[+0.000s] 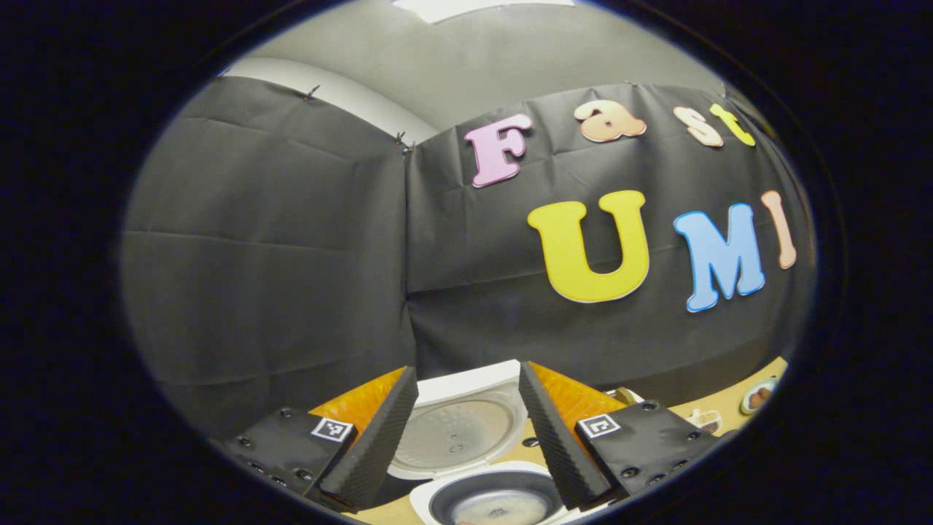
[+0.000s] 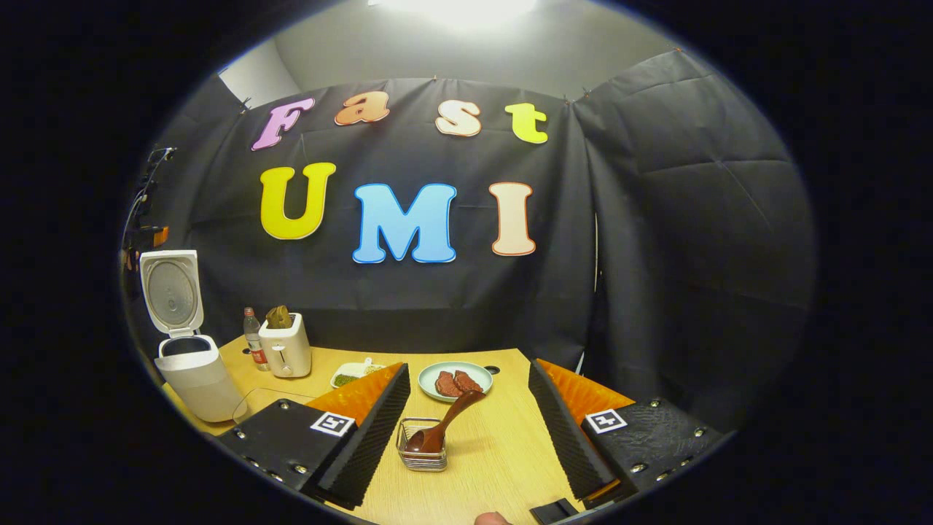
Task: Close the left gripper, press the button to open the rice cooker; take a wooden spoon from the chopstick holder with the right hand, scoop a spoonful of rice and pour it into the rice cooker, then put the wooden spoon back into the chopstick holder.
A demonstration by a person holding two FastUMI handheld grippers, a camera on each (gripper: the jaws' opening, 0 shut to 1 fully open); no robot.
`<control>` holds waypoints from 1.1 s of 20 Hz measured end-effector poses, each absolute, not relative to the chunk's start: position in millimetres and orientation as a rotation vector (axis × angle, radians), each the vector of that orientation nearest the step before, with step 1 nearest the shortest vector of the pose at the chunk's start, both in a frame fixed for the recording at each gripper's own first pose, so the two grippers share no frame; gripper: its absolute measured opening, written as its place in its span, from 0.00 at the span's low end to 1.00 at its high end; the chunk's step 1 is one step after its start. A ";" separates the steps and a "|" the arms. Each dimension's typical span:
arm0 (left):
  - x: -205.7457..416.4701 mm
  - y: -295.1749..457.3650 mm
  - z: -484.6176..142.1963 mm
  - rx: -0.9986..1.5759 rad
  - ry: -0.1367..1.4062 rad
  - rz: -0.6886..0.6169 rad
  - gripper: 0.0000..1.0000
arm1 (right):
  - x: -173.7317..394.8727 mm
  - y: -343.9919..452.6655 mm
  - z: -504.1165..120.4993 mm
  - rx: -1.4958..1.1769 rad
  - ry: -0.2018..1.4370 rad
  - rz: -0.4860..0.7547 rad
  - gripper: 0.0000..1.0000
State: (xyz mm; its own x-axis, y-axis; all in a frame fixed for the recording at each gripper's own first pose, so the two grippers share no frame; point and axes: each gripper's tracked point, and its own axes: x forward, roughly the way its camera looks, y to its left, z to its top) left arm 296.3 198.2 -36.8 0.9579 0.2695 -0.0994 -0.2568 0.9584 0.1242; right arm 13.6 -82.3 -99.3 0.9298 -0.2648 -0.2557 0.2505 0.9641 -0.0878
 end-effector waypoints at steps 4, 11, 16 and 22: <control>335.8 222.9 -43.1 0.111 0.137 0.294 0.95 | 4.0 -77.9 -99.5 -0.055 0.272 -0.289 0.99; 395.9 263.1 -71.0 0.073 0.228 0.342 0.97 | -9.8 -65.4 -114.7 -0.034 0.296 -0.313 0.99; 417.8 289.6 -108.7 0.052 0.325 0.409 0.97 | -16.6 -62.3 -120.5 -0.002 0.310 -0.325 0.99; 411.4 288.8 -109.4 -0.023 0.347 0.416 0.97 | -12.2 -64.9 -118.5 -0.010 0.308 -0.303 0.99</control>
State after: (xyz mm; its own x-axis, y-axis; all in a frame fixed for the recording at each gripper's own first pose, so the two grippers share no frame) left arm 411.4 288.8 -109.4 0.8570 0.3915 -0.3350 -0.3994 0.9155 0.0482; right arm -12.2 -64.9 -118.5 0.9082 -0.2953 -0.2966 0.2922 0.9547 -0.0559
